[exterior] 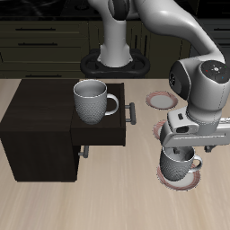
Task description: Place the porcelain mug that is on the plate onto the middle plate relative to the robot
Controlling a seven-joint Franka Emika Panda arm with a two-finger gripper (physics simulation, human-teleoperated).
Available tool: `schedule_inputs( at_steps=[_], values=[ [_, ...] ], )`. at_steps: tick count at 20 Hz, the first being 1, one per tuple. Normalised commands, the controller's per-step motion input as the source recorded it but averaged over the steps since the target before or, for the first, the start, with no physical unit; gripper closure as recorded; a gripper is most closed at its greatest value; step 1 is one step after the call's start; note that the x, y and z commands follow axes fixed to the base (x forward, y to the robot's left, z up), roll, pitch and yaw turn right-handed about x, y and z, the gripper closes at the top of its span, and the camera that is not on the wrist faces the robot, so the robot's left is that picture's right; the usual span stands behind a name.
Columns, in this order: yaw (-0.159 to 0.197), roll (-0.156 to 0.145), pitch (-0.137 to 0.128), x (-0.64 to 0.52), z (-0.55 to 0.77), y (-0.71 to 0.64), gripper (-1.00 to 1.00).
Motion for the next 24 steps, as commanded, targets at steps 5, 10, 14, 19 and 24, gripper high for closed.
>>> schedule_inputs(
  at_steps=[5,10,14,19,24],
  values=[
    [0.002,0.038,0.105,-0.07,-0.65,0.11,-1.00],
    [-0.016,0.018,0.024,-0.07,-0.13,-0.07,1.00],
    [-0.053,-0.028,0.001,-0.08,0.22,-0.15,1.00],
    [-0.034,-0.011,-0.029,-0.16,0.46,-0.07,1.00],
    [-0.017,0.010,-0.058,-0.19,0.46,-0.01,1.00]
  ],
)
